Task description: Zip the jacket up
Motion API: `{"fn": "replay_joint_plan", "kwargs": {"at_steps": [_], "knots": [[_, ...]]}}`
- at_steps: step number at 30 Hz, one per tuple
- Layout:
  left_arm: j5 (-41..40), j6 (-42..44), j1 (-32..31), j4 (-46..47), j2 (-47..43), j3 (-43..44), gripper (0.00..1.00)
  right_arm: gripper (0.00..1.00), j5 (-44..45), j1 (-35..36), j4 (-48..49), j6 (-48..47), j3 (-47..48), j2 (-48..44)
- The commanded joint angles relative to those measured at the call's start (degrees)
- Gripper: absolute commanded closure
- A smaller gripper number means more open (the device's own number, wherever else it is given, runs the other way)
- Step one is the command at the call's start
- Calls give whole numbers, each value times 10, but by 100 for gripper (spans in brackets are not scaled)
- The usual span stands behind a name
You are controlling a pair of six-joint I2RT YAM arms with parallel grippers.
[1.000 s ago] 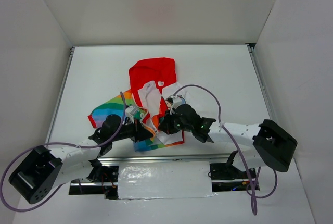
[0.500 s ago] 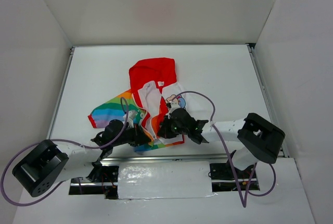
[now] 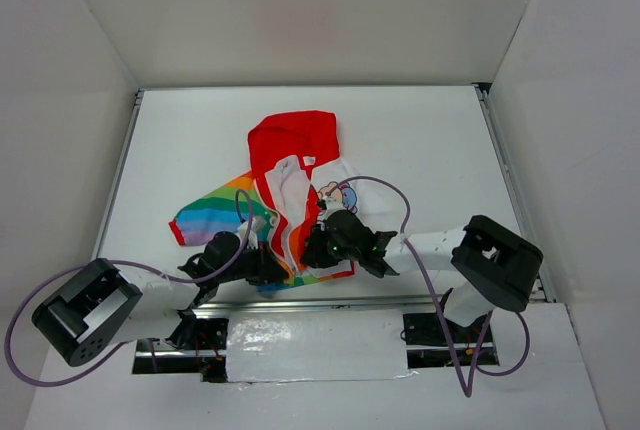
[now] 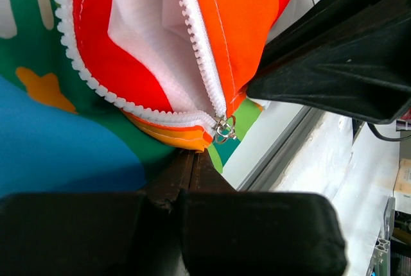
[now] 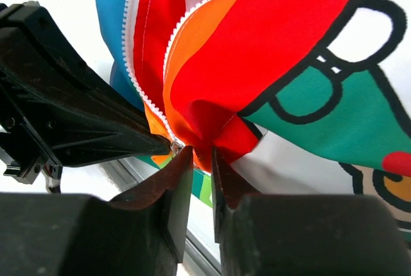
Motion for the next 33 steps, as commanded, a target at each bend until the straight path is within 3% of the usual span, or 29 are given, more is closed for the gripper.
{"fn": "replay_joint_plan", "kwargs": {"at_steps": [1,17,18,33], "knots": [[10,0,-4,5,2,-5,100,74,11,4,27,-6,1,-21],[21,2,-6,9,-9,6,100,43,15,33,2,1,-13,-104],[23,2,-6,10,-12,5,100,38,10,40,10,5,-22,-106],[24,9,-9,-11,-35,18,100,40,-10,54,140,29,-87,-31]]}}
